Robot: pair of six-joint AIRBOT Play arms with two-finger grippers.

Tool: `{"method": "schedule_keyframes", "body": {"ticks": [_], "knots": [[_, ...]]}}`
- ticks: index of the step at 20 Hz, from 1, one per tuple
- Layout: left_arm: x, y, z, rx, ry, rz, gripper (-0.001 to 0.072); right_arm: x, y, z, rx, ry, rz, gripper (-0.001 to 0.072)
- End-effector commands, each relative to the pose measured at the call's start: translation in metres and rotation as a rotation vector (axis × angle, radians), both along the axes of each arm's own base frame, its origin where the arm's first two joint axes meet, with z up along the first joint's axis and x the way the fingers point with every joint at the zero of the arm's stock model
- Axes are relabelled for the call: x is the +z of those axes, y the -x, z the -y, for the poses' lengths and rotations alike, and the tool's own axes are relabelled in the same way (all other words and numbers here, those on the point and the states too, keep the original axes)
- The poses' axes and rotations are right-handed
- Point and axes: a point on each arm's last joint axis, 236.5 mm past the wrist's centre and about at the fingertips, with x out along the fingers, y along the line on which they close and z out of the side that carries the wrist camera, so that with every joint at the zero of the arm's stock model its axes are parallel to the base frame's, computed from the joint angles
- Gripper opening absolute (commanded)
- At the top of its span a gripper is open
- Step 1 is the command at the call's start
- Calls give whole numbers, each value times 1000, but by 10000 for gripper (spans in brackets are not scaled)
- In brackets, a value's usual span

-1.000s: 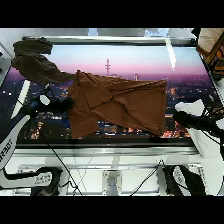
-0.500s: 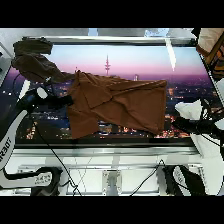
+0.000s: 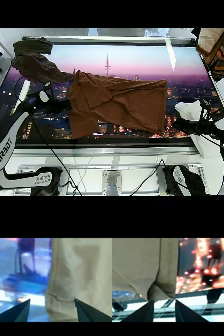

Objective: Fold the shirts.

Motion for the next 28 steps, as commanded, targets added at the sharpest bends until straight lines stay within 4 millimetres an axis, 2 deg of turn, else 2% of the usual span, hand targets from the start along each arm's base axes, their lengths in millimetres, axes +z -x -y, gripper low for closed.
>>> {"method": "schedule_keyframes", "body": {"ticks": [1, 6, 8, 9, 11, 12, 15, 16, 18, 20, 24, 28], "knots": [[-4, -4, 11, 72, 74, 28, 654, 0, -1, 1, -3, 3, 3, 310], [3, -21, 19, 136, 143, 89, 649, 0, -1, 0, -3, -1, 4, 311], [0, -23, 26, 151, 180, 83, 642, -1, 3, -2, -13, -17, -18, 311], [-3, -22, 31, 159, 205, 69, 527, -2, 7, -3, -13, -20, -37, 311], [-6, -21, 39, 165, 245, 55, 13, -8, 16, -7, -8, -36, -76, 311], [-6, -22, 41, 161, 254, 56, 20, -15, 22, -13, -13, -61, -99, 312], [-5, -21, 42, 158, 259, 55, 20, -48, 58, -34, -4, -137, -227, 313], [-5, -21, 43, 150, 259, 54, 20, -53, 61, -39, -52, -171, -255, 340], [-4, -18, 46, 130, 266, 43, 20, -50, 54, -50, -29, -217, -215, 348], [-4, -16, 49, 115, 270, 36, 20, -48, 50, -54, -39, -241, -200, 419], [-5, -14, 50, 111, 274, 26, 20, -48, 42, -51, -142, -262, -202, 423], [-5, -12, 50, 109, 275, 21, 20, -57, 18, -55, -293, -349, -117, 424]]}}
